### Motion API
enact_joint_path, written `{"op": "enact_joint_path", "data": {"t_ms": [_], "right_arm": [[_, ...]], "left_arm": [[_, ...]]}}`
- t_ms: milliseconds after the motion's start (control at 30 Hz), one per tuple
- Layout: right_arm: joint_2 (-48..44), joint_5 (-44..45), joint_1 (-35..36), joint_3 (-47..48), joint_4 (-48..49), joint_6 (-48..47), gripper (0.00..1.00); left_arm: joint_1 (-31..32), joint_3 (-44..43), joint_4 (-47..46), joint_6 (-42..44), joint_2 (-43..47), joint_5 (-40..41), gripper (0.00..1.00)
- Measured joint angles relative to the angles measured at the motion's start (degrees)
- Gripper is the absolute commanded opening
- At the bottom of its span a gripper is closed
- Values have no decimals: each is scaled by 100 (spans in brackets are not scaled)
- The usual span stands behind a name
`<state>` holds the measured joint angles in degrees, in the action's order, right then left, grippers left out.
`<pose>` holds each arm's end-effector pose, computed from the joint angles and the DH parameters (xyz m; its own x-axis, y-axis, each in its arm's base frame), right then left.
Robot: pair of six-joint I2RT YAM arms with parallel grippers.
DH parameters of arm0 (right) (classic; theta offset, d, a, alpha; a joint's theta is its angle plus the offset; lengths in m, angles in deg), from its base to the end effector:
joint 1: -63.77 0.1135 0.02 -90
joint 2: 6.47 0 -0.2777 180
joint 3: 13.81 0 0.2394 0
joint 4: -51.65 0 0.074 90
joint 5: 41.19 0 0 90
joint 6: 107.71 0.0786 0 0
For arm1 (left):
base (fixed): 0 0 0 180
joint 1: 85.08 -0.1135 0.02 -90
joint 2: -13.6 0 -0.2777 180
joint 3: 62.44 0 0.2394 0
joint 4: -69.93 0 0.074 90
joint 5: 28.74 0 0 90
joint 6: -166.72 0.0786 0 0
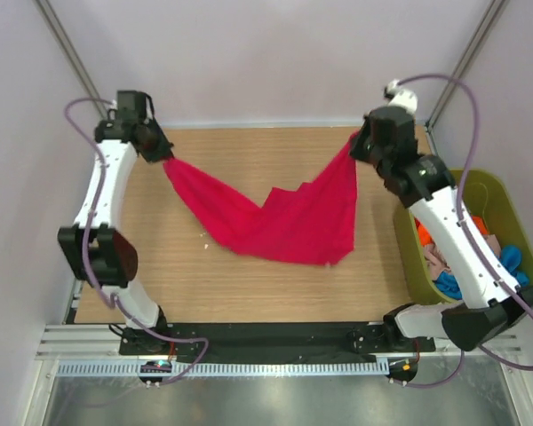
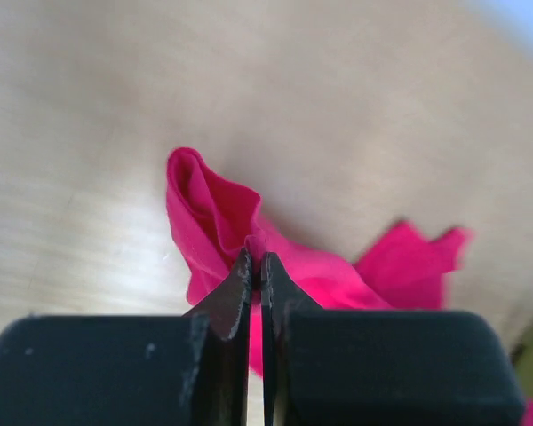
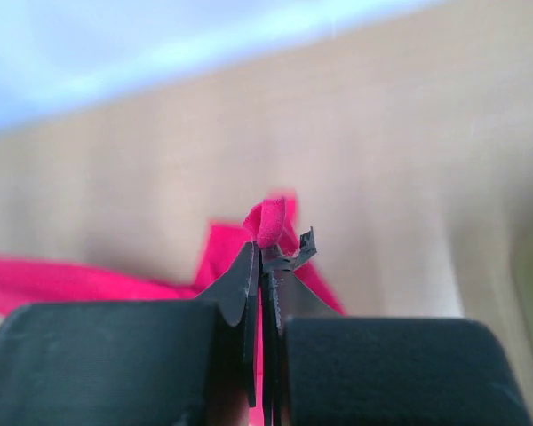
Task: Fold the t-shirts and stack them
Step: Flatten the tshirt out
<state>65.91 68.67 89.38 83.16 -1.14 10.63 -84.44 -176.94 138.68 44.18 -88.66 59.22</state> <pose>0.2676 0.0987 0.4079 -0.4399 0.2843 -0.8519 0.0821 0.9573 0.2771 0.3970 -0.0072 0.3084 -0.7196 -0.5295 -0.4492 -0.4226 0.8473 -0.3218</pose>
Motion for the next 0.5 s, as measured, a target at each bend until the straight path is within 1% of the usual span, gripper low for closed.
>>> {"op": "enact_joint_path", "data": {"t_ms": [67, 133, 200, 233, 300, 367, 433, 467, 500], "right_arm": [[345, 221, -162, 1178, -7, -173, 1], [420, 459, -225, 2011, 0, -356, 1], [299, 619, -225, 2424, 11, -503, 1], [144, 680, -221, 2500, 0, -575, 1], [-203, 756, -221, 2354, -48, -658, 1], [-586, 811, -223, 1928, -103, -691, 1], [-1003, 787, -227, 1189, -146, -702, 1], [-1228, 737, -227, 789, -221, -695, 1], [-1408, 636, -227, 365, -273, -678, 1]], "left_arm": [[4, -640, -68, -125, 560, 94, 0], [4, -1014, -186, -199, 1187, 205, 0], [4, -1045, -299, -267, 1840, 262, 0], [2, -883, -363, -306, 2127, 269, 0], [2, -90, -658, -380, 2833, 267, 0], [2, 957, -903, -498, 3331, 214, 0], [2, 2122, -1021, -636, 3536, 146, 0], [2, 2693, -1051, -695, 3541, 127, 2], [2, 3117, -1062, -745, 3475, 90, 6]]}}
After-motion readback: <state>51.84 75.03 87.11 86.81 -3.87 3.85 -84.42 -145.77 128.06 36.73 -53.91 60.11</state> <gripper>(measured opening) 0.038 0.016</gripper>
